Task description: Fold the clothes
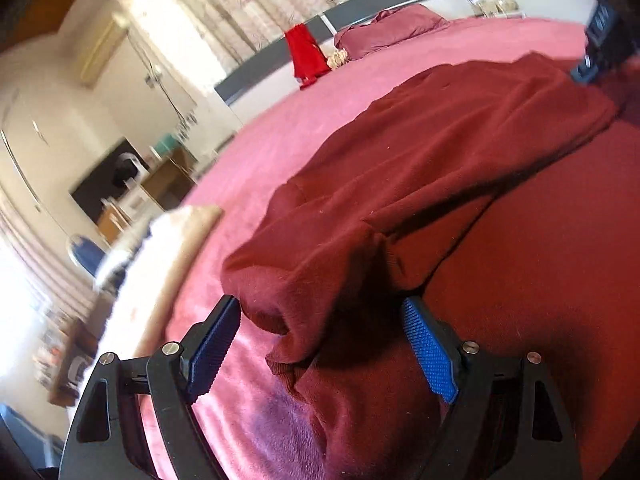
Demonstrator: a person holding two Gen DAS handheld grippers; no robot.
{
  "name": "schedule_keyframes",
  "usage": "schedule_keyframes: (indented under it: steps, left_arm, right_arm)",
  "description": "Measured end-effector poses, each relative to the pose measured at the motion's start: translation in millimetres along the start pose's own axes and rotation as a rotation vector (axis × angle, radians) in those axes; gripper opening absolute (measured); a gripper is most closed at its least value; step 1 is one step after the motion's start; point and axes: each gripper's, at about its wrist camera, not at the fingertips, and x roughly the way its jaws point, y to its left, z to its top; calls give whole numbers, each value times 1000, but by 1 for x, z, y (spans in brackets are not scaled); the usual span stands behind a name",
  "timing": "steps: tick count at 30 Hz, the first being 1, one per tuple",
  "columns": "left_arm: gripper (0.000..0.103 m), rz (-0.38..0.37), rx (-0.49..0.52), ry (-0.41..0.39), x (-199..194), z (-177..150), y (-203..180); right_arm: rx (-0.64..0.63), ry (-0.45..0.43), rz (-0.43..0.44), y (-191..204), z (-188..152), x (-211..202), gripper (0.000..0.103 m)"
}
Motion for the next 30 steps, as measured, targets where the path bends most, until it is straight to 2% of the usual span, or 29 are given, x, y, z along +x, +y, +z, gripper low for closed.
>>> schedule_keyframes:
  steps: [2, 5, 8, 9, 11, 13, 18, 20, 23, 25, 26, 29, 30]
  left_arm:
    - [84, 21, 15, -9, -1, 0, -3]
    - [84, 14, 7, -9, -1, 0, -2]
    - [84, 13, 6, -9, 0, 4, 0]
    - [84, 14, 6, -9, -2, 4, 0]
    - [84, 17, 8, -10, -2, 3, 1]
    - [84, 15, 9, -8, 1, 3, 2]
    - [84, 82, 6, -8, -5, -1, 3]
    - [84, 121, 8, -6, -7, -2, 1]
    - [84, 134, -12, 13, -6, -3, 5]
    - [93, 140, -58, 47, -4, -4, 14]
    - [93, 142, -87, 67, -2, -5, 21]
    - [94, 131, -163, 124, 2, -12, 38]
    - [94, 128, -181, 132, 1, -15, 42]
  right_arm:
    - [-85, -20, -93, 1, 5, -14, 4]
    - [-193, -64, -254, -5, 20, -27, 3]
    - [-177, -53, -325, -27, 34, -23, 3]
    - [-153, -40, -322, -36, 37, -18, 4]
    - [-40, -13, -171, -58, 36, -9, 8]
    - [77, -25, -44, -76, 31, -13, 20]
    - [187, -141, -87, -89, 5, -58, 26]
    - [182, -124, -90, -87, -5, -61, 26]
    - [152, -68, -92, -85, -16, -57, 26]
    - [134, -46, -113, -81, -15, -44, 26]
    - [125, -39, -121, -79, -15, -38, 26]
    - [100, -42, -129, -72, -13, -34, 9]
    - [92, -50, -126, -70, -13, -38, 8]
